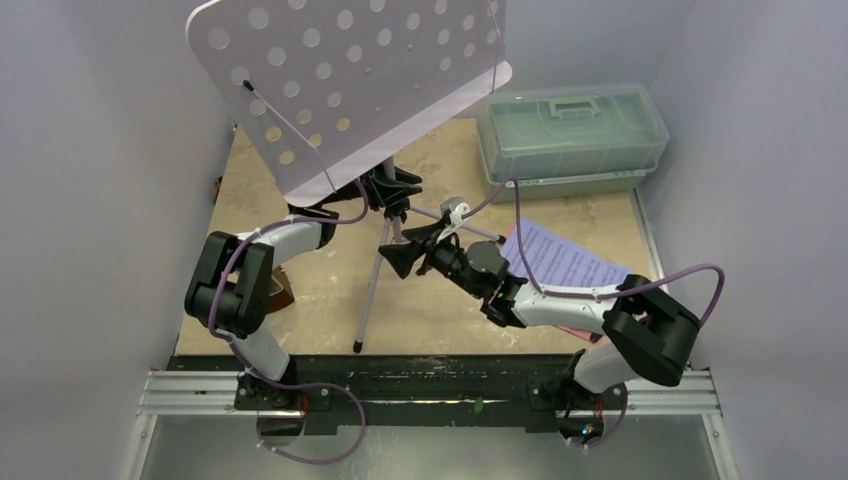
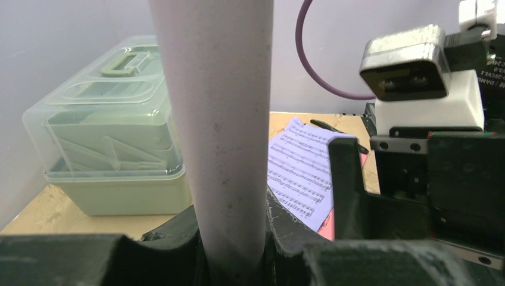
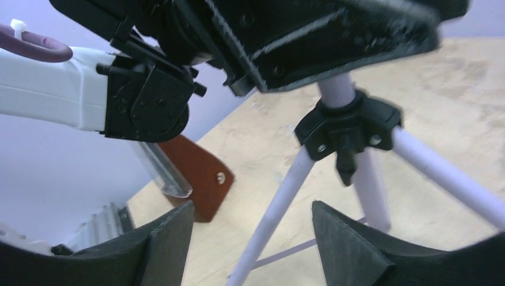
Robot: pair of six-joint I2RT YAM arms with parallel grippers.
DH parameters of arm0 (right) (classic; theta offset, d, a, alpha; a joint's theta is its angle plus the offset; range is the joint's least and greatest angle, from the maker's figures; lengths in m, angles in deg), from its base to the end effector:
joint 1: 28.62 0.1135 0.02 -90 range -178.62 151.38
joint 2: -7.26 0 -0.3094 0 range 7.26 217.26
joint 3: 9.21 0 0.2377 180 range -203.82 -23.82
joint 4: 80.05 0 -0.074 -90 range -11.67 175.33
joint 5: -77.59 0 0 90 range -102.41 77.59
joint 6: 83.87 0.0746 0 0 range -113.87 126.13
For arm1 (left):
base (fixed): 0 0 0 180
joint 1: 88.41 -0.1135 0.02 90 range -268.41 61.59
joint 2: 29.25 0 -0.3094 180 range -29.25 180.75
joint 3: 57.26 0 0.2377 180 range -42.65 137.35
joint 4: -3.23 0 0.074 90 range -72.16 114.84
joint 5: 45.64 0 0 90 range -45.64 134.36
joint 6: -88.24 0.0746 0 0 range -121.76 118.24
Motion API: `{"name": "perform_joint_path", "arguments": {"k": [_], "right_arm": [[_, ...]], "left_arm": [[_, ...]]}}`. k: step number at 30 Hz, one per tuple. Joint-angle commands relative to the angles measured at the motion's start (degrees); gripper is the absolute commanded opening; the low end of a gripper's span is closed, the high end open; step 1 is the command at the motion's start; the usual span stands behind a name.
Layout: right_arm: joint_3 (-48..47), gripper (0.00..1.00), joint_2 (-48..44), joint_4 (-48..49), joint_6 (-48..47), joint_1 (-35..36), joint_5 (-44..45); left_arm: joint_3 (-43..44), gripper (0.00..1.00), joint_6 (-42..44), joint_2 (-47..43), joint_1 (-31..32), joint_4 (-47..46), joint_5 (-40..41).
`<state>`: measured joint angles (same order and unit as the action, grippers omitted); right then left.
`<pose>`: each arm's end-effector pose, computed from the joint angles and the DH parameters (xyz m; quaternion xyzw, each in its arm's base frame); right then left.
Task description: Set up the instrument practice props
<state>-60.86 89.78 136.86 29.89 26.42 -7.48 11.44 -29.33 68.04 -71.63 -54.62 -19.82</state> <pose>0.1951 0.2678 0.3139 -0.1494 0.6521 0.4492 0.5922 0.3261 -0.1685 0.3587 0.4160 0.4695 -0.5246 0.5755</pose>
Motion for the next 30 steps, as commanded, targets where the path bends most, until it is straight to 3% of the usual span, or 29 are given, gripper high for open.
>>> {"name": "perform_joint_path", "arguments": {"k": [1, 3, 7, 14, 18, 30], "right_arm": [[-0.6, 0.64, 3.1, 2.4, 8.6, 1.9, -3.2], [-0.9, 0.48, 5.5, 5.3, 10.1, 2.4, -3.1], [-2.9, 0.38, 9.6, 7.4, 12.4, 2.7, -3.2], [-7.1, 0.00, 16.4, 9.4, 15.2, 2.8, 3.2], [-11.0, 0.00, 20.9, 11.6, 16.2, 2.8, 6.2], [-12.5, 0.00, 26.4, 12.8, 19.5, 2.5, 6.6]], "left_arm": [[0.2, 0.00, 3.8, -2.1, -0.2, -0.8, 3.2], [0.3, 0.00, 3.1, -2.1, -0.1, -1.4, 3.1], [-0.2, 0.00, 2.8, -2.6, -0.1, -2.0, 3.5], [2.1, 0.00, -3.6, -1.1, 0.0, -8.4, 3.9], [2.6, 0.00, -9.7, 0.9, -0.1, -15.1, 4.1], [3.9, 0.00, -14.8, 2.4, -0.5, -18.2, 4.6]]}}
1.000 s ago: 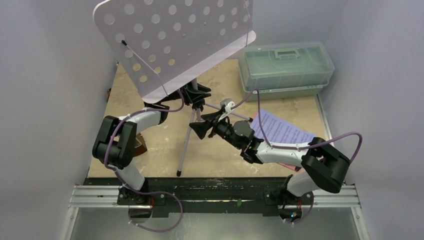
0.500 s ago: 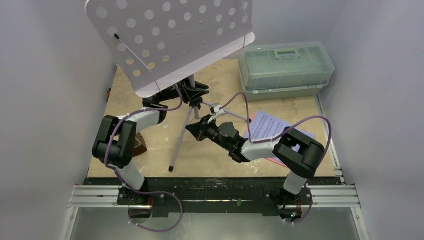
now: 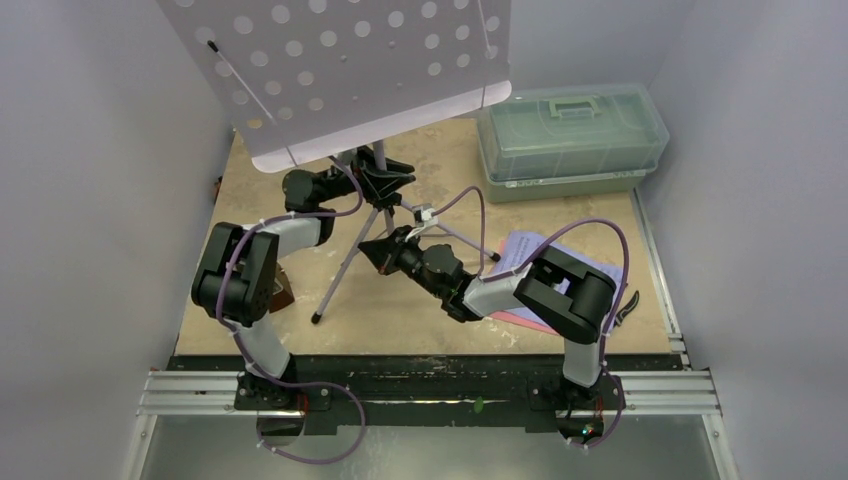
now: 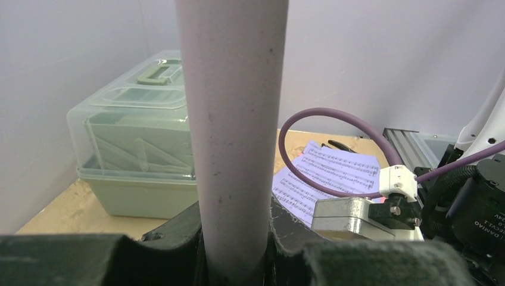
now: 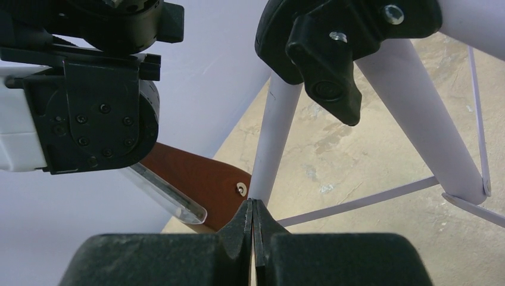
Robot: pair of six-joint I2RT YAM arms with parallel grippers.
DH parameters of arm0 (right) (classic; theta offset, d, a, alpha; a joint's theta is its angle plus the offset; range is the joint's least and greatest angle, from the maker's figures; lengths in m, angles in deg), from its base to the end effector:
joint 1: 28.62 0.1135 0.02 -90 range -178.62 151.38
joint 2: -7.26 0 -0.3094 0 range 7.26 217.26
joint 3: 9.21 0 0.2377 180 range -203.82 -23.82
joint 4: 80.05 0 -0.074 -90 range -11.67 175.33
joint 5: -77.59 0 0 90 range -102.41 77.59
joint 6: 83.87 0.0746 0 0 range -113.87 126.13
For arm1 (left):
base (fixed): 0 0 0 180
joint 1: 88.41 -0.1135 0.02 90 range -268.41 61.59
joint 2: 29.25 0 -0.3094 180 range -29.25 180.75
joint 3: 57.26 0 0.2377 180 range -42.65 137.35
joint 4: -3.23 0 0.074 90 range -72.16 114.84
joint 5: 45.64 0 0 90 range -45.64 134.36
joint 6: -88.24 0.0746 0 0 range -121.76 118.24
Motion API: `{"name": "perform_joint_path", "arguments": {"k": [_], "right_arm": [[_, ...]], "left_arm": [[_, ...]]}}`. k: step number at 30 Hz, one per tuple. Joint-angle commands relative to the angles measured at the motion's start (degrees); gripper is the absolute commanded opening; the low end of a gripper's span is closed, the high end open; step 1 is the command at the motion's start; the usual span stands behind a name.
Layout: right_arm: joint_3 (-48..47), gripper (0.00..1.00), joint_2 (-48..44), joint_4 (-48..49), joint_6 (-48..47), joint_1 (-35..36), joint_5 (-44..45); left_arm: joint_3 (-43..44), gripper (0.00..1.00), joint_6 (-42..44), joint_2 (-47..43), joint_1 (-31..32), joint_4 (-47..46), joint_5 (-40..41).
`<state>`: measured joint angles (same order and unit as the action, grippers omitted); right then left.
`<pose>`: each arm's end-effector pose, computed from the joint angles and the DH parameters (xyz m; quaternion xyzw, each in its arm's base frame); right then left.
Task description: Set up the instrument practice props
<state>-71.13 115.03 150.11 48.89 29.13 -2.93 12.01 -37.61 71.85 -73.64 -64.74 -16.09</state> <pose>0.2383 0.3547 0.2487 -0.0283 0.6798 0.5259 0.5104 0.3422 -0.1573 0.3571 0.3697 0.4668 -0.5354 0.5989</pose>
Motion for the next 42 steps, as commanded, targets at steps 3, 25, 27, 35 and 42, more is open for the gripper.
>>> {"name": "perform_joint_path", "arguments": {"k": [3, 25, 27, 35, 42], "right_arm": [[-2.3, 0.00, 1.1, -0.4, 0.2, -0.5, 1.6], [-2.7, 0.00, 2.5, 1.1, -4.5, -7.3, -9.0], [-3.9, 0.00, 3.5, 0.8, -4.9, -8.1, -9.4], [-8.7, 0.00, 5.7, -1.8, -8.3, -9.2, -13.2], [-11.4, 0.00, 6.9, -3.3, -9.1, -9.6, -14.0]], "left_arm": [[2.6, 0.00, -6.8, -1.5, 1.3, -8.7, 2.1], [-0.9, 0.00, 3.8, -5.4, -0.9, 1.4, 14.1], [-0.9, 0.00, 3.9, -5.5, -1.2, 1.4, 14.8], [-1.7, 0.00, 6.1, -6.7, -2.2, 3.4, 16.8], [-1.4, 0.00, 6.4, -6.4, -2.9, 4.6, 17.0]]}}
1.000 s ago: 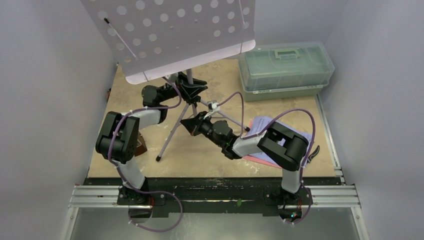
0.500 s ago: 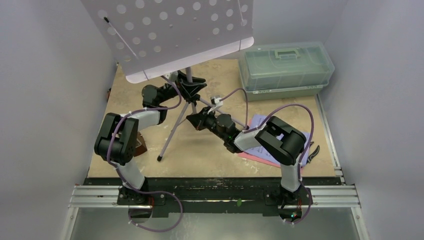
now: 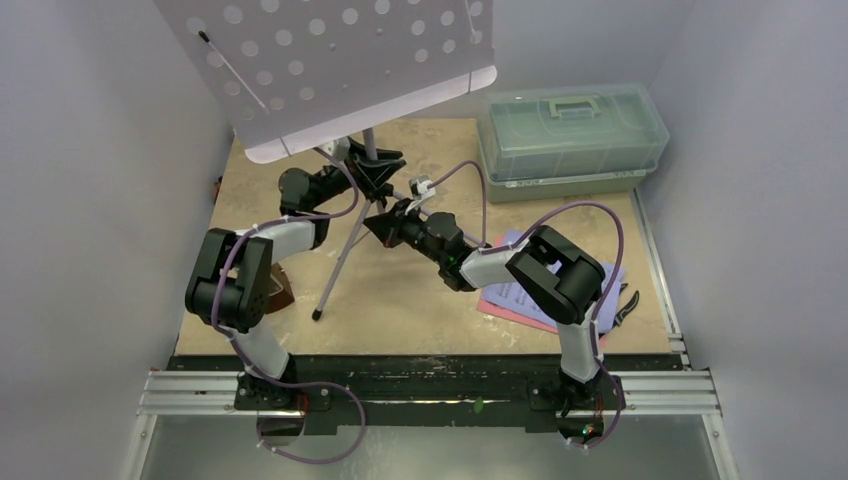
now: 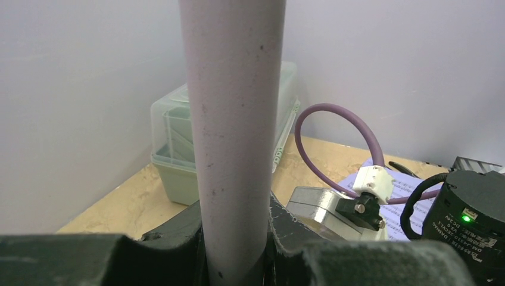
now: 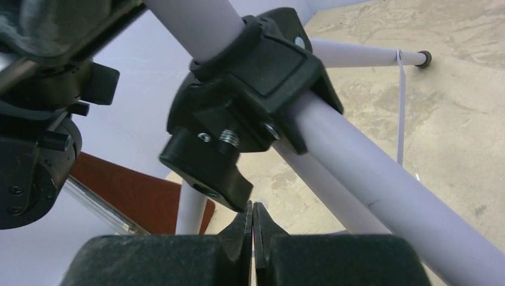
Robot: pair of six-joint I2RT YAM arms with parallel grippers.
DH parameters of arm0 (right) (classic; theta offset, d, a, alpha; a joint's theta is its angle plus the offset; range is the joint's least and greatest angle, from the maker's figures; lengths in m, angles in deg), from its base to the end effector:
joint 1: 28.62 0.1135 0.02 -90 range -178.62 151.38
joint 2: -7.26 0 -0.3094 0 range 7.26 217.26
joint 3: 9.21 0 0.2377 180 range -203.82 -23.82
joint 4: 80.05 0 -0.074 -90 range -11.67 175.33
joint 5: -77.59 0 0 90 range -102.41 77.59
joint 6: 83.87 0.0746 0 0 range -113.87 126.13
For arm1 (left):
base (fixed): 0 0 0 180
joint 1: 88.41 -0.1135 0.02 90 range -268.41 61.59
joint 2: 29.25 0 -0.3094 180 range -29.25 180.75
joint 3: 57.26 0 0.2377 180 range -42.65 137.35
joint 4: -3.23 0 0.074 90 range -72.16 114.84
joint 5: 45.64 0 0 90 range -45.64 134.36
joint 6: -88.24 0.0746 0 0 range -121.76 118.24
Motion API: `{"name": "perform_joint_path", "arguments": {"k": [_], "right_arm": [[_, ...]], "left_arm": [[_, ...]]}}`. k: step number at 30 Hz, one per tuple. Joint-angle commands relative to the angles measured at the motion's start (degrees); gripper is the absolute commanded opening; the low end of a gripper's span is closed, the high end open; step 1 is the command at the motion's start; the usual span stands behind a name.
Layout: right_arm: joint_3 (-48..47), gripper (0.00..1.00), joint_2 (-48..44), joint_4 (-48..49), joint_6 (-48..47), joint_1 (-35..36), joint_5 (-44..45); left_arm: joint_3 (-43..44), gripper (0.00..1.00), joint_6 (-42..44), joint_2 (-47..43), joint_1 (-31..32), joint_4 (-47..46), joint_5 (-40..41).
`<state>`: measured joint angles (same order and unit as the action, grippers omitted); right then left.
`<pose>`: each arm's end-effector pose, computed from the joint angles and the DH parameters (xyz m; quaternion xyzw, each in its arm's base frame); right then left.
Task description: Set up the instrument practice props
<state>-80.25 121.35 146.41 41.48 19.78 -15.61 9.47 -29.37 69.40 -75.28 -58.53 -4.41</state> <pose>0.3077 0.3529 0.2425 -0.0981 0.6787 0.4999 0.5290 0.3526 -0.1399 0.3550 0.2969 0.4979 -0.4683 0.6668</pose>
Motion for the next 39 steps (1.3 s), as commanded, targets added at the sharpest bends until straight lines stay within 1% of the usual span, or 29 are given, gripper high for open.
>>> {"name": "perform_joint_path", "arguments": {"k": [1, 9, 11, 14, 17, 19, 20, 24, 30, 33, 39], "right_arm": [[-2.2, 0.00, 0.7, 0.5, -1.6, -0.3, -1.3], [0.1, 0.00, 0.0, 2.0, -0.4, -0.4, -1.1], [0.5, 0.00, -0.2, 2.1, -0.1, -0.4, -1.0], [0.7, 0.00, -0.4, 1.9, 0.2, -0.4, -1.0], [0.8, 0.00, -0.7, 2.0, 0.2, -0.5, -1.0], [0.9, 0.00, -0.9, 2.0, 0.2, -0.5, -1.0], [0.9, 0.00, -1.0, 2.0, 0.2, -0.4, -1.0], [1.1, 0.00, -1.1, 2.4, 0.3, -0.5, -1.1], [1.6, 0.00, -1.9, 2.9, 0.8, -0.5, -1.6], [2.1, 0.00, -2.8, 2.8, 0.2, -0.5, -1.5], [2.9, 0.12, -5.9, 0.9, -1.9, -0.5, -1.2]], "left_arm": [[1.2, 0.00, -1.9, -3.9, -1.3, -1.5, 5.4], [1.5, 0.01, -3.8, -3.5, -1.3, -2.5, 5.1], [1.7, 0.08, -4.7, -3.8, -1.3, -2.1, 5.8], [1.3, 0.25, -4.9, -5.3, -1.3, 0.2, 8.5], [0.0, 0.37, -3.9, -7.0, -1.3, 2.8, 11.3], [-0.9, 0.47, -3.1, -8.7, -1.3, 4.6, 12.4], [-1.5, 0.51, -2.8, -9.5, -1.3, 5.3, 12.8], [-3.3, 0.58, -2.1, -12.6, -1.2, 7.0, 13.4], [-7.5, 0.84, -3.2, -16.6, -1.3, 9.2, 15.2], [-10.5, 0.91, -4.2, -19.4, -1.3, 10.8, 17.3], [-15.2, 0.92, -6.1, -27.7, -1.3, 17.9, 21.5]]}}
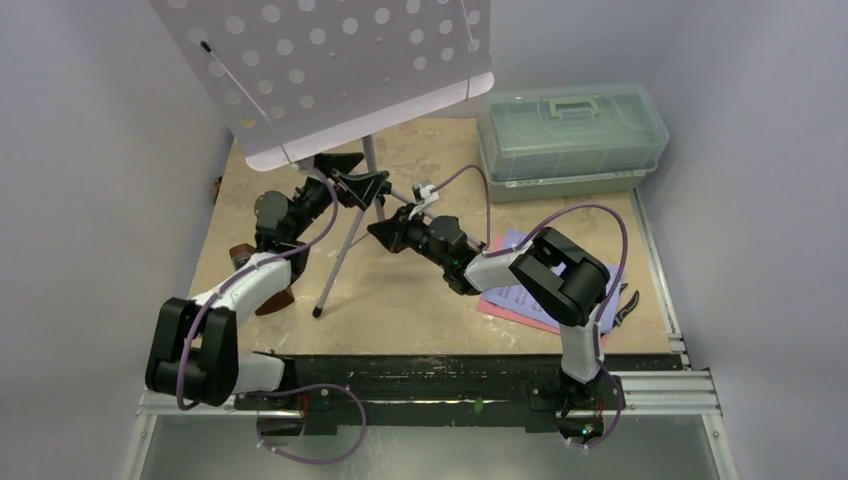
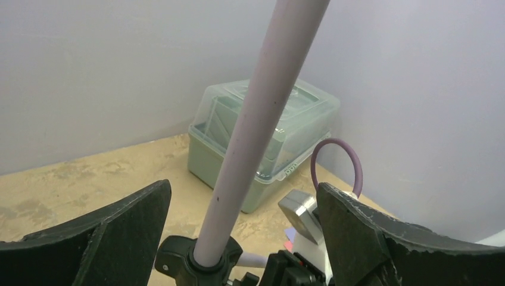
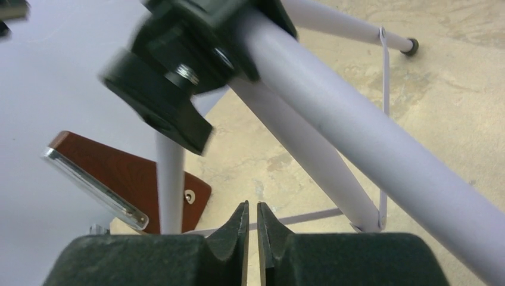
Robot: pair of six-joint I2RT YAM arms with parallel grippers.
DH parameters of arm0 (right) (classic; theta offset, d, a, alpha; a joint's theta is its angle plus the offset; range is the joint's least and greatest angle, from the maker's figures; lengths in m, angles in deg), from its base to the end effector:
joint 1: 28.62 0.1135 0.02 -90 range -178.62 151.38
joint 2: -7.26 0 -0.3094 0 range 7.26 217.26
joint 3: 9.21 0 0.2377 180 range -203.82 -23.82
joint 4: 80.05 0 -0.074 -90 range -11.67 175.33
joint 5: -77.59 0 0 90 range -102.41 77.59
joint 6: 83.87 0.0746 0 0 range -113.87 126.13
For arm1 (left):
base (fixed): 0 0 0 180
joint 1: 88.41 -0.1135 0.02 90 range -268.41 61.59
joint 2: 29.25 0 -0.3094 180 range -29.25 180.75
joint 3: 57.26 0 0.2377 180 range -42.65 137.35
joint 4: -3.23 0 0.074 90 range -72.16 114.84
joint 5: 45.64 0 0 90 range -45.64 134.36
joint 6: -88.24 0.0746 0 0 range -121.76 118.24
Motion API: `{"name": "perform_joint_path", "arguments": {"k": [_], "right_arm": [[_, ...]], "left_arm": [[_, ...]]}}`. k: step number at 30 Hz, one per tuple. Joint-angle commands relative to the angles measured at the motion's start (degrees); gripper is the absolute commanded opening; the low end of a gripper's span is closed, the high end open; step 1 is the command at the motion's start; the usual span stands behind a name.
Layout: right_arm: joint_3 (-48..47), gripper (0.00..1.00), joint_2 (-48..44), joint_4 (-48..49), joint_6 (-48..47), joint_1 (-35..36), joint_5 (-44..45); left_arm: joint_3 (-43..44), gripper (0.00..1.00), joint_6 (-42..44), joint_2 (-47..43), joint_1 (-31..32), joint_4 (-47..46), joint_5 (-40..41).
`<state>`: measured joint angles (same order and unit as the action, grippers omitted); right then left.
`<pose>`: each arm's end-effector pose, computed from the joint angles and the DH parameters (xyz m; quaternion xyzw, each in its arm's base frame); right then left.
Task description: Set up the instrument practice props
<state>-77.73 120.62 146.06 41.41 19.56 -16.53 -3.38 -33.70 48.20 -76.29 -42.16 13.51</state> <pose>0.3025 0.3461 0.2332 -0.1040 0.6915 0.4943 0.5164 0.2841 -0.1001 0.3718 0.1240 0.5702 -0.4376 0.6841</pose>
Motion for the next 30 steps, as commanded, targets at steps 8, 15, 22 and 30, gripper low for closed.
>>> {"name": "perform_joint_path", "arguments": {"k": [8, 15, 22, 30], "right_arm": [[3.4, 0.32, -12.0, -3.9, -4.9, -0.2, 0.0], [9.0, 0.46, -18.5, -8.4, -9.0, -0.2, -1.0], [13.1, 0.76, -28.4, -23.1, -17.3, -0.3, 7.4], [17.0, 0.99, -37.8, -42.0, -14.2, -1.6, 28.7]], "left_arm": [[-5.4, 0.92, -0.5, -21.0, -0.3, 25.0, 7.8], [-4.1, 0.92, 2.4, -31.5, -0.2, 44.1, 14.3], [-2.2, 0.89, 2.1, -31.6, -0.2, 54.6, 17.6], [-3.8, 0.88, -3.4, -34.3, -0.2, 59.9, 26.4]]}}
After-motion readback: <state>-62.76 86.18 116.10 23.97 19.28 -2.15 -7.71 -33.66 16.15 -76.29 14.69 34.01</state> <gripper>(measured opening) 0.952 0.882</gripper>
